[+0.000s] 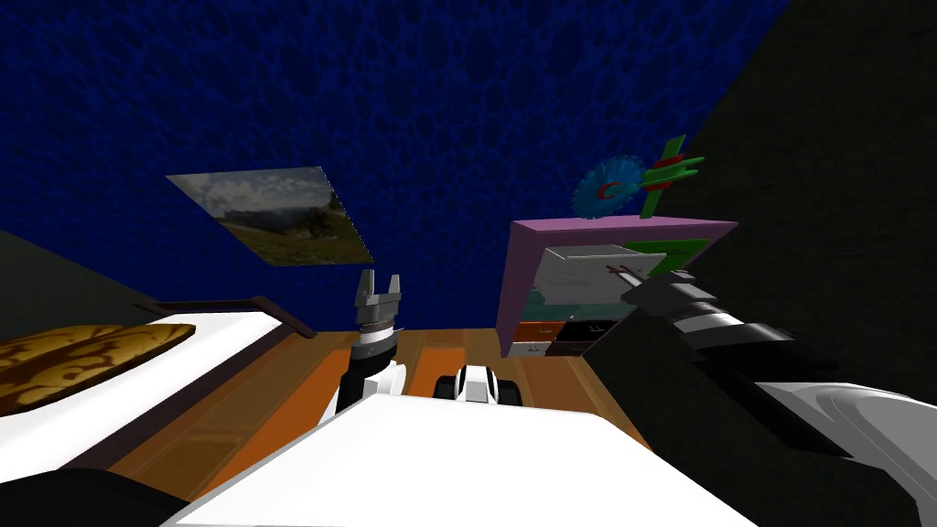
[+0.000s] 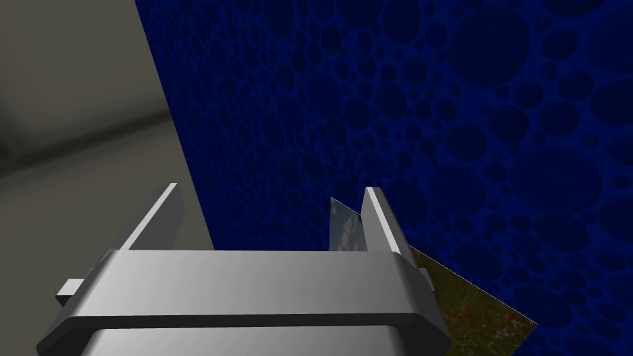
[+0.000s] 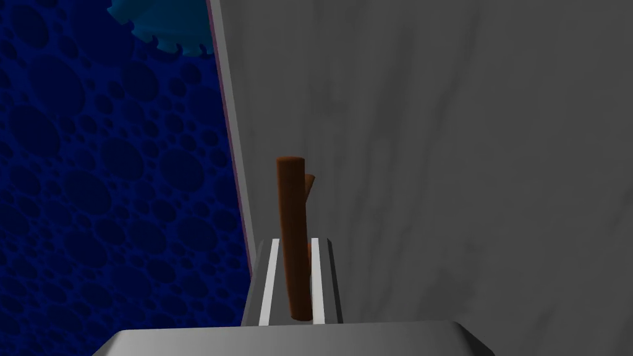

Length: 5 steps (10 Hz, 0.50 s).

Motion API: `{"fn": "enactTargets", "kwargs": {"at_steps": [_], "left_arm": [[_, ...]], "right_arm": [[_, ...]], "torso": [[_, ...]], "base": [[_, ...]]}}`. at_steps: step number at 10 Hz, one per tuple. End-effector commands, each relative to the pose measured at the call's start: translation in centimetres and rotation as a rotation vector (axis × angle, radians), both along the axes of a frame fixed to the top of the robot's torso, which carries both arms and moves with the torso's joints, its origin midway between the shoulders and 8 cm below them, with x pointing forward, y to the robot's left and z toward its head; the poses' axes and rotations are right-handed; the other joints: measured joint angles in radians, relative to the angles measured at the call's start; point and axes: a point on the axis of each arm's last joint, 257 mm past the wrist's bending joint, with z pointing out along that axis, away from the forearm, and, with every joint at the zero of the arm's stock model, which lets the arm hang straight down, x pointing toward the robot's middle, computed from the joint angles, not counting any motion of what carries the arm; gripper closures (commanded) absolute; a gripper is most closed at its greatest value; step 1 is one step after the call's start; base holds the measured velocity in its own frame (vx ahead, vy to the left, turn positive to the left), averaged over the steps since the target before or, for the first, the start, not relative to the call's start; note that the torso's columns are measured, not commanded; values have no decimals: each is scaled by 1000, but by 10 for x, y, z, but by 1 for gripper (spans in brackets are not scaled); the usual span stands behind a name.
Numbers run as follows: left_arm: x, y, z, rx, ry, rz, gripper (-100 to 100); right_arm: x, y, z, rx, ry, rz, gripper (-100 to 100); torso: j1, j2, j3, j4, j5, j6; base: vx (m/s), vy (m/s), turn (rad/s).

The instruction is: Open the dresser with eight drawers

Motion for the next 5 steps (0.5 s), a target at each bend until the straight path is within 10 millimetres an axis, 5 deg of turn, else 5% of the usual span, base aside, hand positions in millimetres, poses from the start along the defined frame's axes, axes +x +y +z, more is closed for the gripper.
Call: {"fn": "enactTargets", "kwargs": {"at_steps": [1,2,5], "left_arm": [[0,0,0,0,0,0,0],[0,0,0,0,0,0,0],[0,0,0,0,0,0,0]], "right_arm": [[-1,5,4,-2,-4,13,100],[-3,1,12,0,-1,19,-100],[-6,-1,28,1,-1,36,-100]], "torso": [[-1,4,3,1,-1,0],[-1,4,4,1,-1,0],[-1,-10,-6,-4,-1,-2]], "base": [[-197,-16,-45],[-62,5,-73],[67,40,-79]]}}
